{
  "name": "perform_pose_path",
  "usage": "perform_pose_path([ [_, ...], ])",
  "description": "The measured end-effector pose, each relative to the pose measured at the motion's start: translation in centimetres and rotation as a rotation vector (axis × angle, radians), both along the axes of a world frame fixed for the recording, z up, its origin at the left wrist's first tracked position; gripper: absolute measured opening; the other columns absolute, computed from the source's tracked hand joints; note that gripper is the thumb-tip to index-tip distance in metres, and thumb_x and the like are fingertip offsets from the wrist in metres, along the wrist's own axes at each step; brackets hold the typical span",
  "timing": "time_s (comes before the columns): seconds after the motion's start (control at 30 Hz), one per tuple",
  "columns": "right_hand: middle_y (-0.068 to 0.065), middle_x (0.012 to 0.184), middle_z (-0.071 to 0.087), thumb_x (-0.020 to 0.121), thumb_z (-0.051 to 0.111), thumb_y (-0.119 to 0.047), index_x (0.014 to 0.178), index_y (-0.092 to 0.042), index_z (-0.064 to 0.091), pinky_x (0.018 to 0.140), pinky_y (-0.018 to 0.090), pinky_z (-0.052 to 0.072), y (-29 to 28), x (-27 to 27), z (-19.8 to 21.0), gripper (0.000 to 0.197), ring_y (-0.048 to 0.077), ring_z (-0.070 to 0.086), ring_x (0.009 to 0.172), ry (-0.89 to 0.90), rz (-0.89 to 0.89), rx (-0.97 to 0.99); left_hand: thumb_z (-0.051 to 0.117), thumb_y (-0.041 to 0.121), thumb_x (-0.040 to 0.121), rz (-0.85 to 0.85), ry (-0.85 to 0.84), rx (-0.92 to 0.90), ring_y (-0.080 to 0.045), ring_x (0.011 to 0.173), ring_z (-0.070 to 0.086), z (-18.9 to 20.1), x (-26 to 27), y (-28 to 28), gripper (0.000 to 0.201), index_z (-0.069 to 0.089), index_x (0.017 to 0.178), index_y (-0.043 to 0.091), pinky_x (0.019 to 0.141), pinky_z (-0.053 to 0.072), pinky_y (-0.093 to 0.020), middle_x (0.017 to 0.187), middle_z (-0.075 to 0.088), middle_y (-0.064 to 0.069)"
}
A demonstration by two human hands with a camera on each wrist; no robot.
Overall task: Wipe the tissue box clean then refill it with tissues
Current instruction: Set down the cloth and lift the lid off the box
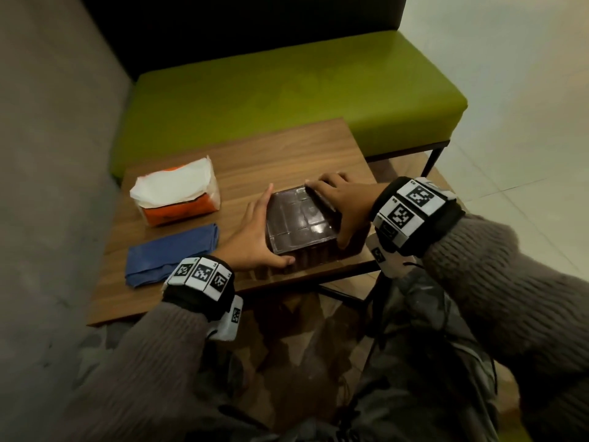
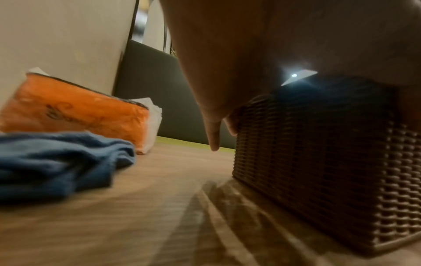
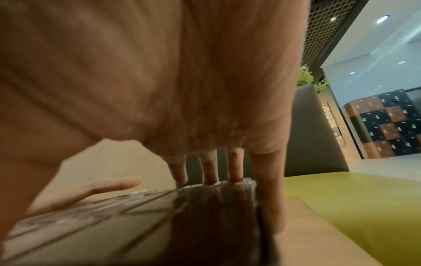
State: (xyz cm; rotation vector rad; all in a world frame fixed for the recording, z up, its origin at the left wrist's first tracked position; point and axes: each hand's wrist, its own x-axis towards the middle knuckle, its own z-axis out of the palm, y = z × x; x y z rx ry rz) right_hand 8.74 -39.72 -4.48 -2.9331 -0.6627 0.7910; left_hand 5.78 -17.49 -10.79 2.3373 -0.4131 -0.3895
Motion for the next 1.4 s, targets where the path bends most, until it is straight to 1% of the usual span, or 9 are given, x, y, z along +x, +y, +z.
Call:
perform_pose_path([
  [0.17,0.013,0.153,0.01,0.056,0.086,-0.047,0.151,-0.012,-0.01,0.11,0.05,0.033,2.7,0.0,0.3,0.139,0.038,0.01,0.142,-0.03,0.1,-0.106,0.088,0.033,0.057,-0.018,0.029,0.051,-0.014,0.139,0.015,0.9,-1.1,2.5,0.134,-0.012,0.147,0.028,0.115,0.02,-0.035,0.15,0.008,0.002],
  [0.3,0.013,0.15,0.016,0.056,0.085,-0.052,0.151,-0.008,-0.001,0.109,0.045,0.036,3.6,-0.3,0.7,0.135,0.034,0.016,0.14,-0.059,0.128,-0.123,0.088,0.033,0.058,-0.005,0.033,0.049,-0.017,0.14,0.016,1.0,-1.5,3.1,0.132,-0.009,0.148,0.026,0.116,0.02,-0.038,0.152,0.008,0.0],
  [0.57,0.01,0.142,0.027,0.053,0.086,-0.053,0.148,-0.007,0.016,0.103,0.045,0.042,3.8,-0.4,1.1,0.126,0.029,0.028,0.131,-0.092,0.142,-0.147,0.088,0.032,0.058,-0.007,0.028,0.045,-0.019,0.139,0.017,0.7,-1.5,3.2,0.132,-0.008,0.148,0.024,0.115,0.019,-0.035,0.15,0.01,-0.003],
  [0.97,0.008,0.141,0.031,0.06,0.083,-0.052,0.149,-0.012,0.021,0.106,0.045,0.038,3.2,0.3,1.7,0.116,0.029,0.03,0.129,-0.018,0.103,-0.076,0.09,0.023,0.055,-0.008,0.046,-0.015,-0.017,0.137,0.02,0.6,-1.3,3.6,0.131,-0.003,0.147,0.029,0.115,0.024,-0.039,0.148,0.012,0.0],
  [1.07,0.007,0.141,0.032,0.057,0.084,-0.052,0.149,-0.012,0.021,0.106,0.046,0.038,3.3,0.2,1.5,0.118,0.028,0.03,0.129,-0.03,0.105,-0.075,0.09,0.031,0.055,-0.007,0.045,-0.008,-0.017,0.138,0.018,0.6,-1.4,3.5,0.133,-0.005,0.147,0.028,0.116,0.022,-0.042,0.149,0.01,0.0],
  [1.17,0.007,0.143,0.03,0.06,0.084,-0.051,0.148,-0.014,0.021,0.108,0.045,0.036,2.9,0.5,2.1,0.114,0.028,0.031,0.131,0.026,0.077,-0.027,0.086,0.054,0.045,-0.037,0.071,0.033,-0.016,0.142,0.011,1.6,-1.3,3.9,0.138,-0.007,0.145,0.039,0.116,0.019,-0.043,0.153,0.003,0.005],
  [1.27,0.006,0.147,0.027,0.063,0.083,-0.049,0.149,-0.017,0.016,0.109,0.044,0.035,2.3,0.8,3.1,0.114,0.029,0.032,0.134,0.099,0.051,0.02,0.084,0.056,0.048,-0.081,-0.026,0.099,-0.009,0.139,0.006,3.4,-1.7,4.2,0.122,0.008,0.143,0.048,0.112,0.019,-0.037,0.155,-0.003,0.007],
  [1.33,0.006,0.148,0.025,0.064,0.083,-0.047,0.15,-0.018,0.013,0.109,0.044,0.035,2.0,0.7,3.8,0.115,0.029,0.032,0.134,0.116,0.047,0.052,0.083,0.034,0.063,-0.076,-0.199,0.089,-0.009,0.134,0.021,4.3,-2.0,4.5,0.094,0.03,0.14,0.039,0.109,0.029,-0.035,0.152,0.013,0.001],
  [1.4,0.006,0.147,0.026,0.064,0.084,-0.045,0.15,-0.017,0.012,0.108,0.04,0.035,1.7,0.5,4.5,0.115,0.028,0.032,0.134,0.099,0.037,0.109,0.071,0.005,0.076,-0.048,-0.432,0.031,-0.014,0.119,0.046,4.9,-2.2,4.9,0.06,0.05,0.129,0.025,0.098,0.046,-0.039,0.137,0.039,-0.005],
])
